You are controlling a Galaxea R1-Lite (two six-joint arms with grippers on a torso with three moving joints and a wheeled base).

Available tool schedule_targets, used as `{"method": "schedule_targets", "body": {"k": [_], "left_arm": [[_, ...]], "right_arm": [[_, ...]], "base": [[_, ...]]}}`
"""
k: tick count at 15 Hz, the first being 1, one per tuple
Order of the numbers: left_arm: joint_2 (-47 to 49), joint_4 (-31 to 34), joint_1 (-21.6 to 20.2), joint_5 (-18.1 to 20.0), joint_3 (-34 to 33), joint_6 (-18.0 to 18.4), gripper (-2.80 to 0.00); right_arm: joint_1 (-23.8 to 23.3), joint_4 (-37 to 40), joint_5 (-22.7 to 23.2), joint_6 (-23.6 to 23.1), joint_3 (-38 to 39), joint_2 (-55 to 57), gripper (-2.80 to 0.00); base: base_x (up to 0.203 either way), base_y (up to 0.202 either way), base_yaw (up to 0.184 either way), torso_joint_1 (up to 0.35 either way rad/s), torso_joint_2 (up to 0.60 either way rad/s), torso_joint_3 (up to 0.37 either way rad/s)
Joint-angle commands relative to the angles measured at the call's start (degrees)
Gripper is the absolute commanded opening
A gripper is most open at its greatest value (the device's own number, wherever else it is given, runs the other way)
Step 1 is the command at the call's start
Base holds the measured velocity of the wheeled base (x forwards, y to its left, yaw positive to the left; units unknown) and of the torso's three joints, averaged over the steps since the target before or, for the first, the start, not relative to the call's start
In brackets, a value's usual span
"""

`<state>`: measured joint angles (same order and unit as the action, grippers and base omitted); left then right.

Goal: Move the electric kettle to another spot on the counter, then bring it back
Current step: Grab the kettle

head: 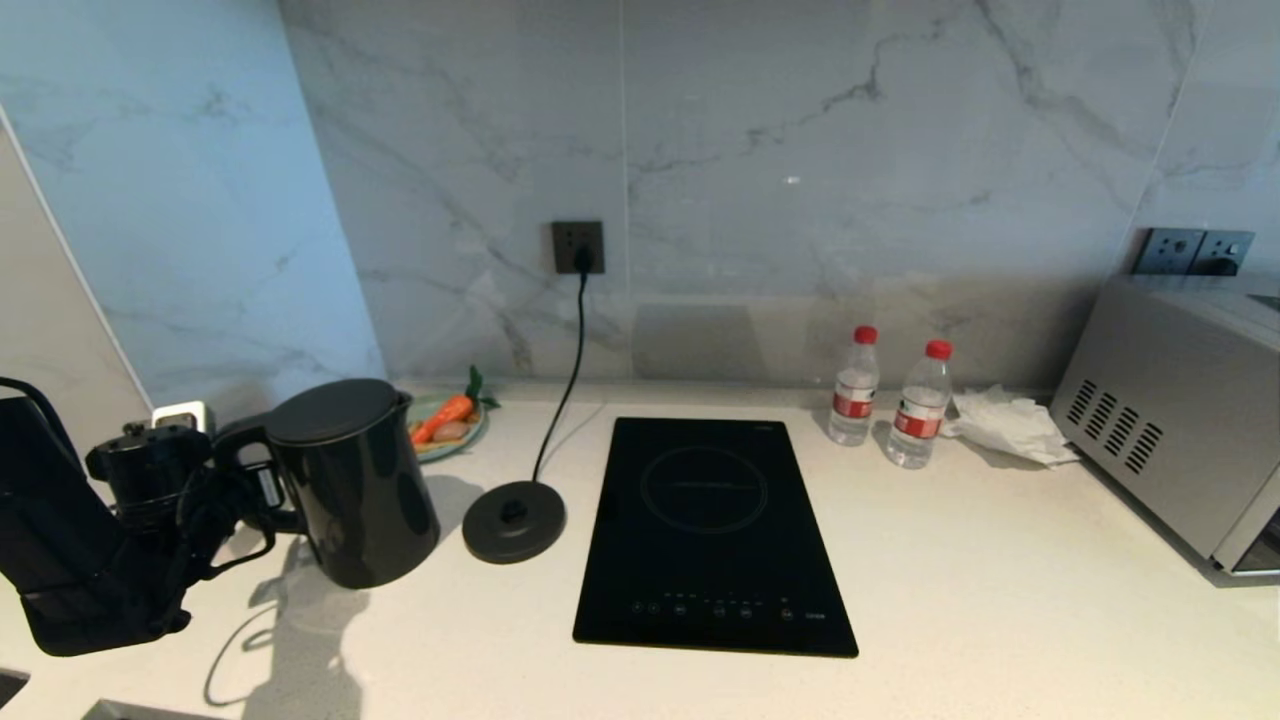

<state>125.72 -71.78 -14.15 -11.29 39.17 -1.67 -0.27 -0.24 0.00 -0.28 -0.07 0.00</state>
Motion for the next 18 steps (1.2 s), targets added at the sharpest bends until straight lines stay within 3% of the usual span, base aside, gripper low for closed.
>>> {"method": "schedule_targets", "body": {"k": [1,12,18], "left_arm": [[-1.9,-0.6,0.1,0.0,-0.1,-0.1,-2.8],[-3.3,1.6,1.7,-0.8,0.4,-1.8,-2.8],[-4.0,5.6,3.5,-1.2,1.1,-6.9,-2.8]], "right_arm": [[0.0,0.0,0.0,0.0,0.0,0.0,-2.8],[0.0,0.0,0.0,0.0,0.0,0.0,-2.8],[0.0,0.0,0.0,0.0,0.1,0.0,-2.8]], "base": [[0.0,0.0,0.0,0.0,0.0,0.0],[0.0,0.0,0.0,0.0,0.0,0.0],[0.0,0.0,0.0,0.0,0.0,0.0]]}}
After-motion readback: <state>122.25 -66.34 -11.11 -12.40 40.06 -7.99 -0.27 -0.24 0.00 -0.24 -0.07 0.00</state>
